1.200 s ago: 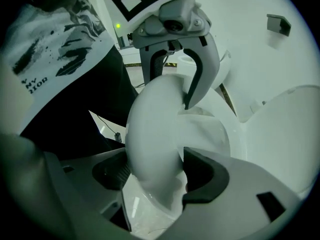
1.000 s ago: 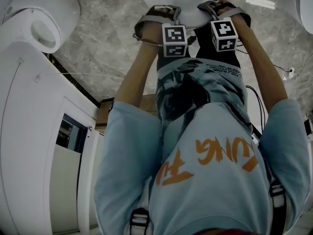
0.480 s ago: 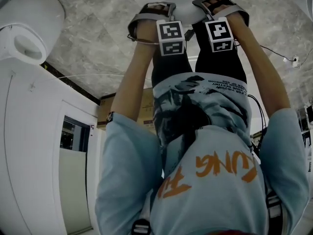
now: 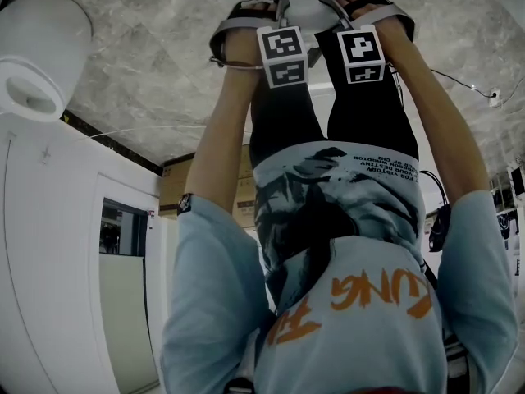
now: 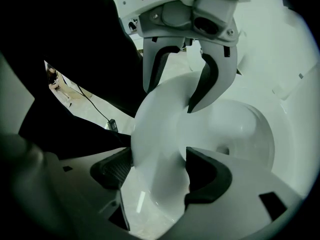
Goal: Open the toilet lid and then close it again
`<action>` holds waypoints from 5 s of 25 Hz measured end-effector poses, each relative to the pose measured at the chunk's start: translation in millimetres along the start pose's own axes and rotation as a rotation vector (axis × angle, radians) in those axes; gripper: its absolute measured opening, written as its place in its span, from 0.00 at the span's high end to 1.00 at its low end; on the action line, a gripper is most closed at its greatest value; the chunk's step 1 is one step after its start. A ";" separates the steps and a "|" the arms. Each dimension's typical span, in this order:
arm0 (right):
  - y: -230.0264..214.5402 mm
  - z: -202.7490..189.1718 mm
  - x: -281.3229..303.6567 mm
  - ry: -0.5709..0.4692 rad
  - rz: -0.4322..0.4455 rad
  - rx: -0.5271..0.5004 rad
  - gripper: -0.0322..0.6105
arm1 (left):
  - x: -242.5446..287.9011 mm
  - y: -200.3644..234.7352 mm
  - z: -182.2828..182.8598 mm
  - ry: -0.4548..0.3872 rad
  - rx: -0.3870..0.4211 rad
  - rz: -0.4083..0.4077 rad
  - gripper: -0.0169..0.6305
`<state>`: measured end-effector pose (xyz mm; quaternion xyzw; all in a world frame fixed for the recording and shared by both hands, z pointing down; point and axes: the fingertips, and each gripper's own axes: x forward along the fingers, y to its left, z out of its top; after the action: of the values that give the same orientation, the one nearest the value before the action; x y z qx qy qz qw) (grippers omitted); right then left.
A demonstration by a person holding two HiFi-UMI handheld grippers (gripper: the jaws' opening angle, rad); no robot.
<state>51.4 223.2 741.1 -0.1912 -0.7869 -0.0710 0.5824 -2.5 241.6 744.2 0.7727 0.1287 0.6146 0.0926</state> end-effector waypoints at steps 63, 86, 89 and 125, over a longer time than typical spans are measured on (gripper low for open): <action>-447.6 -5.0 -525.4 -0.445 -1.096 0.673 0.72 | -570.0 378.1 36.2 -0.490 -0.396 0.947 0.64; -398.3 19.3 -509.8 -0.282 -0.744 0.388 0.81 | -541.8 331.1 46.6 -0.454 -0.344 0.859 0.77; -375.1 30.0 -509.5 -0.298 -0.708 0.376 0.83 | -539.9 306.3 47.3 -0.499 -0.359 0.863 0.77; -94.4 90.2 -344.5 -0.501 -0.310 0.188 0.69 | -346.1 58.7 48.5 -0.421 -0.230 0.603 0.67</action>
<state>20.5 91.6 398.3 -0.0257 -0.9289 -0.0366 0.3677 -23.4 78.3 430.4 0.8697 -0.1958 0.4527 0.0182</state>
